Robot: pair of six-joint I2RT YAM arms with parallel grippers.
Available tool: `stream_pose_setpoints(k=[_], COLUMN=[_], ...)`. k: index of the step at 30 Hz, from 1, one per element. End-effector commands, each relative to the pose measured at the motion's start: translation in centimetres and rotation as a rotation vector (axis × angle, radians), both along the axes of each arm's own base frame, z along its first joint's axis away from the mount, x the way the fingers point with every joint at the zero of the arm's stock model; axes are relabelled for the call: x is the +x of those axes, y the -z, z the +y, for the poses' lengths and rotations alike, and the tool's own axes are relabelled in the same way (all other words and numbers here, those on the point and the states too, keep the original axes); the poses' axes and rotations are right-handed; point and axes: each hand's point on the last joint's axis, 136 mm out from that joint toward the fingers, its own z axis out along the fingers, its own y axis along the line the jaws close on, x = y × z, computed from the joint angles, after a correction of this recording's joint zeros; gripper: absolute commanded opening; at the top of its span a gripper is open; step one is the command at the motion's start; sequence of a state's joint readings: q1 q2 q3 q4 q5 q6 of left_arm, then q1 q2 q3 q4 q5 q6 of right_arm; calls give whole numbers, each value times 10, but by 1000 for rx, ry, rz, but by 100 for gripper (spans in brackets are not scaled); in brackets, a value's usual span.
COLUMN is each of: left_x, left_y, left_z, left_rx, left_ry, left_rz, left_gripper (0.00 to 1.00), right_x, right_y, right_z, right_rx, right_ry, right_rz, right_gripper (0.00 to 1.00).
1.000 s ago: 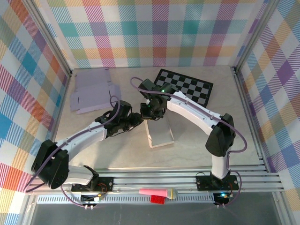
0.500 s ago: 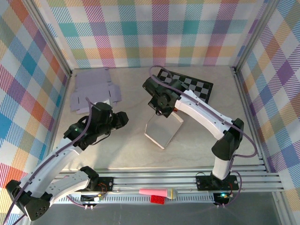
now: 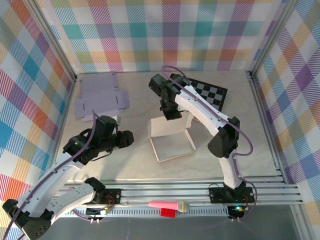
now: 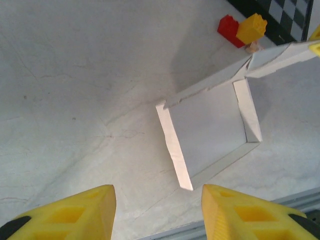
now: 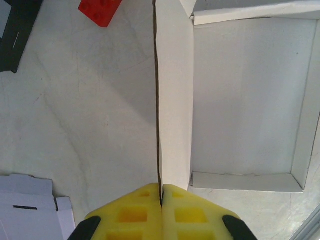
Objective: Fold the paper box
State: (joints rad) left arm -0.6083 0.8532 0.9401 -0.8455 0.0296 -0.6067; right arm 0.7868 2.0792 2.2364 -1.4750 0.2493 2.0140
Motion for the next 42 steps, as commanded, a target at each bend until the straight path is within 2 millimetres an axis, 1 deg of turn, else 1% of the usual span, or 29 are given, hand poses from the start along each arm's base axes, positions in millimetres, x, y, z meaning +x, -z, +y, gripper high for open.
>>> stream_pose_setpoints(k=[1, 5, 8, 11, 15, 19, 21, 23, 25, 26, 29, 31, 32, 35, 37, 39, 40, 42], left_x=[-12, -11, -6, 0, 9, 21, 26, 32, 38, 41, 47, 51, 53, 59, 65, 73, 77, 83], left_y=[13, 21, 24, 27, 29, 26, 21, 16, 12, 11, 7, 7, 9, 20, 28, 35, 39, 45], left_z=[-1, -5, -9, -13, -18, -22, -24, -26, -27, -28, -36, -41, -43, -47, -46, -42, -39, -39], left_rx=[29, 44, 53, 69, 93, 122, 138, 150, 165, 173, 182, 197, 213, 254, 291, 338, 362, 369], left_ry=[62, 83, 99, 117, 135, 151, 167, 190, 213, 229, 293, 339, 363, 405, 411, 397, 383, 380], left_rz=[49, 63, 63, 62, 53, 33, 17, 8, -1, -2, -10, -11, -7, 20, 32, 34, 36, 46], left_gripper=[48, 49, 49, 50, 50, 51, 52, 52, 52, 53, 53, 53, 53, 52, 52, 52, 52, 52], right_x=[-6, -7, -5, 0, 10, 26, 32, 35, 32, 27, 9, -1, -6, -14, -16, -13, -10, -3], right_y=[2, 3, -2, -13, -36, -70, -85, -105, -111, -111, -93, -73, -59, -29, -11, 6, 14, 26], right_z=[-2, -3, -8, -15, -27, -40, -47, -54, -57, -59, -75, -90, -96, -106, -108, -111, -112, -112], right_rx=[9, 10, -3, -24, -89, -171, -207, -246, -245, -230, -220, -256, -270, -282, -281, -279, -284, -282], right_ry=[44, -2, -54, -142, -284, -511, -650, -831, -1024, -1127, -1353, -1453, -1507, -1612, -1656, -1677, -1717, -1740], right_rz=[34, 23, -20, -96, -227, -420, -511, -621, -703, -734, -738, -689, -660, -625, -619, -599, -594, -590], right_gripper=[7, 15, 20, 29, 42, 54, 55, 59, 63, 64, 64, 60, 59, 56, 57, 57, 58, 58])
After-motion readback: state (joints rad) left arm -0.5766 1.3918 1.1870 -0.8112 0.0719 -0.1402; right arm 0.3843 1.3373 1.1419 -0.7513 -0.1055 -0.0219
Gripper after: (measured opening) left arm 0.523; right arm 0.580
